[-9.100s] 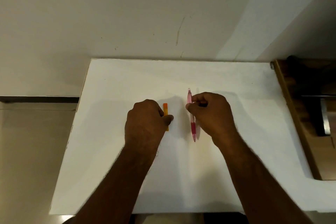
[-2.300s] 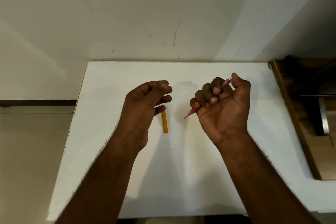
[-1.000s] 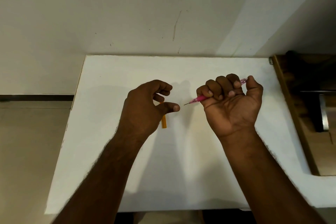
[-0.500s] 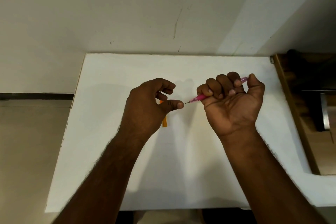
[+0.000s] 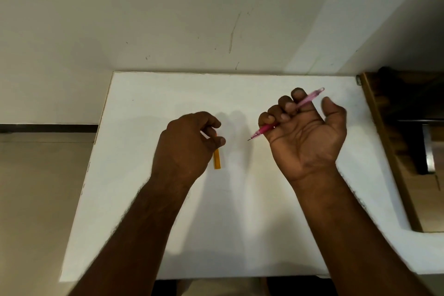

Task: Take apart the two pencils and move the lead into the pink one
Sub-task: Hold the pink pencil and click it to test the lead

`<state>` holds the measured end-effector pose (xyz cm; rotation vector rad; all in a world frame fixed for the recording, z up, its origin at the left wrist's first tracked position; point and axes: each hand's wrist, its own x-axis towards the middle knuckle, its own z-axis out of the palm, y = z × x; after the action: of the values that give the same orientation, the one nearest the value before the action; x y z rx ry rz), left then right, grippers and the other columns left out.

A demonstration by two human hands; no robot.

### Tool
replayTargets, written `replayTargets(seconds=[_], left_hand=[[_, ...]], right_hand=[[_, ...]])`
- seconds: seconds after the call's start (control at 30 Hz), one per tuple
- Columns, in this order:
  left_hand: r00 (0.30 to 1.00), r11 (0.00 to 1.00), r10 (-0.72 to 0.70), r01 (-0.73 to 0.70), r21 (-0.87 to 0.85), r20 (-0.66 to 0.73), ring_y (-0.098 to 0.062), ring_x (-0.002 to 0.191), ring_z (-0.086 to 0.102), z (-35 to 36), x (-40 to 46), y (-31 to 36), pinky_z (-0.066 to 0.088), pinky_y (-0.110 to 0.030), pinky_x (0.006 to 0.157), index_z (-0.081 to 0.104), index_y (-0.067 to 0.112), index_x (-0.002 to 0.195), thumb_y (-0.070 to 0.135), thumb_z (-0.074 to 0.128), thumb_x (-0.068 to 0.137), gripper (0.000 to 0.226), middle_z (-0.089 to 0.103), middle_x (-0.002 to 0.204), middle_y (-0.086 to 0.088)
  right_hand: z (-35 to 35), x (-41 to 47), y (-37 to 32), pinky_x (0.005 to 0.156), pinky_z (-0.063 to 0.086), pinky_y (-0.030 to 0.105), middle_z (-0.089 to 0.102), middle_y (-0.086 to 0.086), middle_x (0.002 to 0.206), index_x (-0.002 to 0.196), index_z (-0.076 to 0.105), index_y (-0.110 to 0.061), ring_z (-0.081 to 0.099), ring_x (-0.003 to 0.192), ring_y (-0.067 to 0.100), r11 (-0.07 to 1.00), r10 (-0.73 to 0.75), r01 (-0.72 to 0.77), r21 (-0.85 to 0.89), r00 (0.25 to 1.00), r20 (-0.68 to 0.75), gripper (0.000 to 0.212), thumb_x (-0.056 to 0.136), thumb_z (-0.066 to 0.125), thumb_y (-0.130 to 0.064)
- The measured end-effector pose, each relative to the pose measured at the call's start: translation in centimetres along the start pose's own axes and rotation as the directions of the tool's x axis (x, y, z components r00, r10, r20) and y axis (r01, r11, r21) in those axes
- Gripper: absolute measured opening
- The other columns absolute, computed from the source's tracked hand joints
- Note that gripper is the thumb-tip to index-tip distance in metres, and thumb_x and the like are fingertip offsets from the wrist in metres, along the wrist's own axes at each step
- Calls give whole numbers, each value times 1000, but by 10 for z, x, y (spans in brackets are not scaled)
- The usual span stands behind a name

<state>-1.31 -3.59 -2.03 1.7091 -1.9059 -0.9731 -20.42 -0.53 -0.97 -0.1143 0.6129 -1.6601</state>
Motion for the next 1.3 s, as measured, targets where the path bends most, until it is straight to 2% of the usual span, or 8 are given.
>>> replayTargets(seconds=[0.13,0.2,0.3,0.37,0.47,0.57,0.97,1.3], left_hand=[[999,991,-48,45,125,18,-4,69,61,2,0,-6,43,-20,62,71,34,96,33,83,77,23,65,80,15],[998,986,-58,53,159,28,-5,70,60,4,1,-7,45,-25,65,71,35,95,33,83,76,23,64,80,14],[997,981,-66,59,183,35,-6,71,61,5,0,-8,47,-26,67,72,35,95,32,83,75,23,64,82,14],[997,979,-70,60,194,43,-8,74,62,6,0,-9,47,-26,68,73,34,97,30,83,76,24,65,85,13],[994,972,-77,58,229,75,-8,75,58,7,-1,-10,42,-23,70,73,33,103,26,81,79,27,63,89,14],[993,968,-82,59,245,86,-7,75,56,7,-1,-9,40,-22,70,73,32,106,26,80,80,28,60,88,15],[996,965,-61,41,258,70,-7,77,55,7,-2,-9,39,-22,71,73,32,109,26,79,81,30,67,96,11],[996,965,-52,31,260,75,-10,83,60,8,-1,-10,42,-24,74,72,31,110,27,79,81,30,68,98,10]], right_hand=[[2,5,7,64,47,27,63,2,84,118,67,1,52,66,14,958,-22,-17,-285,991,-132,34,96,45,-15],[1,5,12,71,54,28,69,-1,85,121,70,-5,59,70,14,877,-65,-24,-480,984,-168,29,100,50,-11],[0,1,19,81,60,35,73,-14,85,101,74,-32,68,77,13,462,-209,-36,-886,966,-148,21,99,60,-17],[-5,0,24,79,58,31,72,-16,81,100,71,-36,69,78,9,165,-287,-45,-985,954,-91,15,94,67,-22],[-14,-1,30,73,50,17,70,-17,77,110,71,-25,66,73,3,-82,-298,-47,-996,954,-20,22,89,74,-28],[-18,-1,33,78,49,21,78,-6,91,110,72,-23,69,78,9,-252,-260,-65,-966,965,3,25,87,76,-33],[-22,1,42,88,50,31,76,5,106,115,72,-15,71,93,22,-487,-202,-82,-869,979,20,33,92,69,-38],[-20,0,40,88,48,30,74,5,108,118,70,-14,68,98,23,-523,-188,-65,-850,981,40,34,94,65,-39]])
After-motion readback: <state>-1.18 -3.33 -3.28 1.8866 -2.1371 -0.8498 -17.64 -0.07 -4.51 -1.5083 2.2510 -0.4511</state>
